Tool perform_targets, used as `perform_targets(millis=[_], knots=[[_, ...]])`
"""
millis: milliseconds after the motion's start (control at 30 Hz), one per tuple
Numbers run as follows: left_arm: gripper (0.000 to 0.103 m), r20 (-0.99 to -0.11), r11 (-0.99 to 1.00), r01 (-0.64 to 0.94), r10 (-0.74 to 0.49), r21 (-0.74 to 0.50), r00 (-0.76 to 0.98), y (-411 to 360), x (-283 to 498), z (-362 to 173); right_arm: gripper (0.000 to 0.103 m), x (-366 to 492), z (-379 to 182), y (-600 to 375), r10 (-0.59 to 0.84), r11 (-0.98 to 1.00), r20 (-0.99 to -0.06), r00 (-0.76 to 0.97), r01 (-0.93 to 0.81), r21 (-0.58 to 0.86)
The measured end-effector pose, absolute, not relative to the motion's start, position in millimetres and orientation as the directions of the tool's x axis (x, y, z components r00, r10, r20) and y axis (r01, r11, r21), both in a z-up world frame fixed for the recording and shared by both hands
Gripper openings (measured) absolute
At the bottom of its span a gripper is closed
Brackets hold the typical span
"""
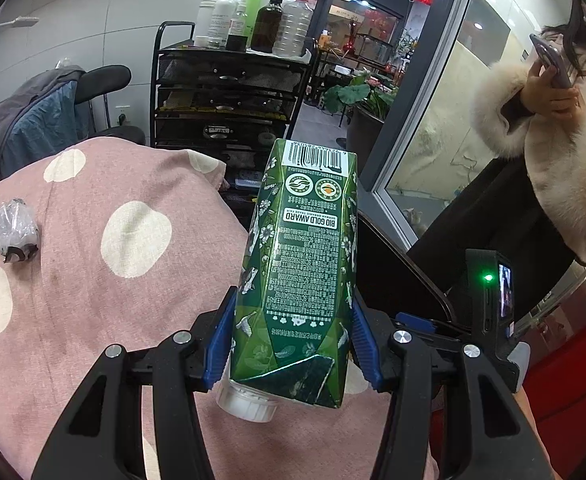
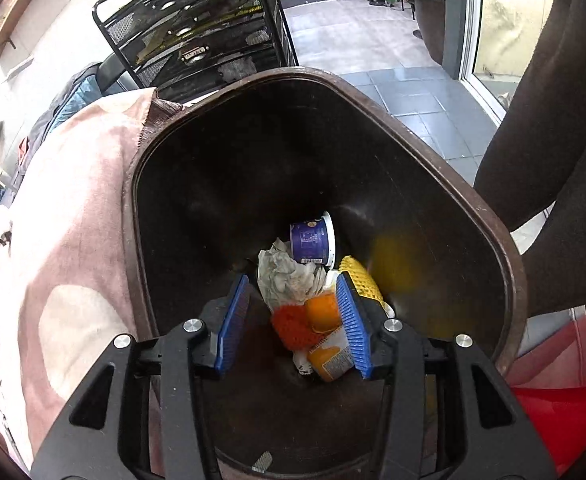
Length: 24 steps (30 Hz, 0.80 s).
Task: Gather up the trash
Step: 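Lower the green juice carton into the bin and open the left gripper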
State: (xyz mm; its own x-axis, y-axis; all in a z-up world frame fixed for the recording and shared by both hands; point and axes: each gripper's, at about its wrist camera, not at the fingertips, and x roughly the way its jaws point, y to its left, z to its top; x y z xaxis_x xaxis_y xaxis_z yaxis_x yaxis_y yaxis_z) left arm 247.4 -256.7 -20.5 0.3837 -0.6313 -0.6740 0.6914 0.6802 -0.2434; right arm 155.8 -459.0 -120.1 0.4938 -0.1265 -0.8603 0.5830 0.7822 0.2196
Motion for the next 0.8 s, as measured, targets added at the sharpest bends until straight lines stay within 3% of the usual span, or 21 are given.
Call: perform_targets(millis=[233, 800], knots=[[0.052, -0.716, 0.647, 0.731, -0.614, -0.216, 0.332, -285.4, 242.7, -26.2, 0.061, 132.5, -107.2, -449.5, -0.164, 0.784, -0.833, 0.529, 0.583, 0.215], [0.051, -0.817, 0.605, 0.781, -0.522, -0.153, 0.244, -377.4, 248.0, -56.1, 0.070, 77.8, -86.1, -445.9, -0.249, 0.754, -0.809, 0.533, 0.630, 0.184]])
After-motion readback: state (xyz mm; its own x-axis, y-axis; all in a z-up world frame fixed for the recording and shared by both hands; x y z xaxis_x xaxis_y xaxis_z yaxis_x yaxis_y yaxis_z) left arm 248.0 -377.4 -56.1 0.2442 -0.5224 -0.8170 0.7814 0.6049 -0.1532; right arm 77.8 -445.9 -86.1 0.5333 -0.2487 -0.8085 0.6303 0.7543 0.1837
